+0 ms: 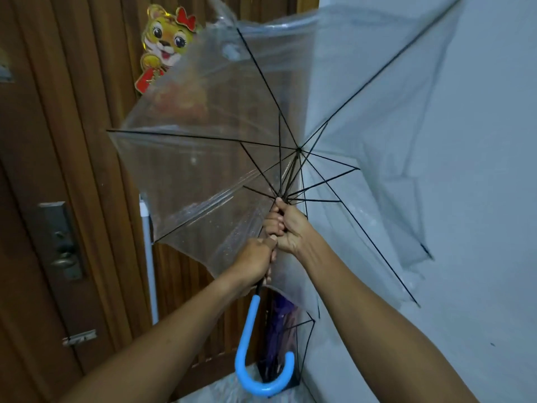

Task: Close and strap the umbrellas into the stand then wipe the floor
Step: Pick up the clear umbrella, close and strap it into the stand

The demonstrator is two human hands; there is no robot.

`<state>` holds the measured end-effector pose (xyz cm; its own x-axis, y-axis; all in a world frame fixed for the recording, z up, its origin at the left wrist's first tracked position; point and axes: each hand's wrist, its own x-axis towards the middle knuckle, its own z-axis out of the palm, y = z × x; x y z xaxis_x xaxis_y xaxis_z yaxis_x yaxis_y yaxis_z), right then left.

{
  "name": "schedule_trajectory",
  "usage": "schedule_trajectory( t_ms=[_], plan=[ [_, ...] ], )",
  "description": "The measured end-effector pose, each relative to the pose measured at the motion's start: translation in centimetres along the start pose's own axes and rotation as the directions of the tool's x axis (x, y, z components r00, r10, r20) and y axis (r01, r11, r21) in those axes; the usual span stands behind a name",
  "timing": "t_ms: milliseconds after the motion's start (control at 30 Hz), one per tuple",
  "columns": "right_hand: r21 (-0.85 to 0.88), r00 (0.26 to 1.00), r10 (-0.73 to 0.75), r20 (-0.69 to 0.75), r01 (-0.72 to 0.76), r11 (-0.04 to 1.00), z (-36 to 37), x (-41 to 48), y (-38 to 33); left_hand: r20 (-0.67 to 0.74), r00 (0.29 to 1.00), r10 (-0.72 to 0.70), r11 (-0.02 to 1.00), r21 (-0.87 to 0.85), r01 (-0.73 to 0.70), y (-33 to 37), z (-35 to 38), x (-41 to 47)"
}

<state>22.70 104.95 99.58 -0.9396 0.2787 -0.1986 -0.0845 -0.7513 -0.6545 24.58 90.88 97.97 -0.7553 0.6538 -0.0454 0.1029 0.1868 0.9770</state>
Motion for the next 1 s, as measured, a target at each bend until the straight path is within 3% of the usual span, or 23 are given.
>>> schedule_trajectory(
  t_ms=[233,567,767,1000],
  plan=[
    [-0.054,0.976,-0.151,-0.158,0.144,0.988,-0.6,0.8,-1.8,0.122,0.986,-0.115,0.977,-0.167,0.135,-1.3,0.4,-1.3],
    [0.095,0.978,-0.168,-0.122,0.18,0.979,-0.4,1.5,-0.5,-0.039,0.997,-0.072,0.997,-0.007,0.072,-1.4,-0.7,-0.5],
    [0.083,0.999,-0.031,-0.044,0.035,0.996,-1.1,0.4,1.6,-0.036,0.994,-0.101,0.993,-0.057,0.099,-1.6,-0.4,0.8],
    [0.021,0.966,-0.058,-0.25,0.065,0.998,-1.2,1.1,0.7,0.065,0.986,-0.153,0.977,-0.138,0.161,-1.6,-0.1,-0.9]
  ],
)
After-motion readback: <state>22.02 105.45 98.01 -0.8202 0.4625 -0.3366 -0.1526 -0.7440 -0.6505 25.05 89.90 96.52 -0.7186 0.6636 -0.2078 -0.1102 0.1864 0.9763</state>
